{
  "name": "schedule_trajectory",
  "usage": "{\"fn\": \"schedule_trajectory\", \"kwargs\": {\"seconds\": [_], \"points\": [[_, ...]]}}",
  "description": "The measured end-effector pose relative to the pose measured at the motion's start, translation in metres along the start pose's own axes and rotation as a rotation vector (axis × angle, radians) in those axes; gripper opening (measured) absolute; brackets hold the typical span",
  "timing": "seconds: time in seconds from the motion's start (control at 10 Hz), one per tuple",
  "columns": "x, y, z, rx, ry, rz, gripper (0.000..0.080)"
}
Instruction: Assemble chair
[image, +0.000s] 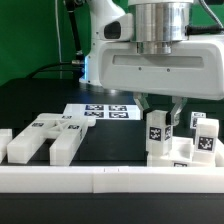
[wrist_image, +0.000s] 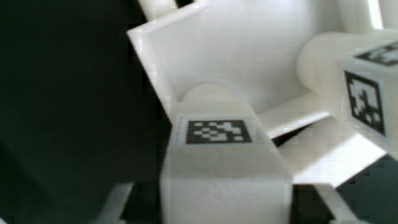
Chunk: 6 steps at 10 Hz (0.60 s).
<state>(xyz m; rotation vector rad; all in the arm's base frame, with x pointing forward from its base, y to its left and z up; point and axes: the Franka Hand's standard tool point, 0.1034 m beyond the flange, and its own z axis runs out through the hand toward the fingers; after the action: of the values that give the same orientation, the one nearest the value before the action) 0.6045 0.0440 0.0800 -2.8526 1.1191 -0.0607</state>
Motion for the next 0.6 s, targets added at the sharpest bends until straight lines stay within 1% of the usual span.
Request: {"fn": "schedule_trajectory", "kwargs": {"seconds": [0.3,0.6], "points": [[-0.0010,-0.0013,0.0005,-0.001,-0.003,0.242,0.0291],[-0.0015,-0.0017,0.0008,-0.001,-0.003,0.347,0.0291]]}}
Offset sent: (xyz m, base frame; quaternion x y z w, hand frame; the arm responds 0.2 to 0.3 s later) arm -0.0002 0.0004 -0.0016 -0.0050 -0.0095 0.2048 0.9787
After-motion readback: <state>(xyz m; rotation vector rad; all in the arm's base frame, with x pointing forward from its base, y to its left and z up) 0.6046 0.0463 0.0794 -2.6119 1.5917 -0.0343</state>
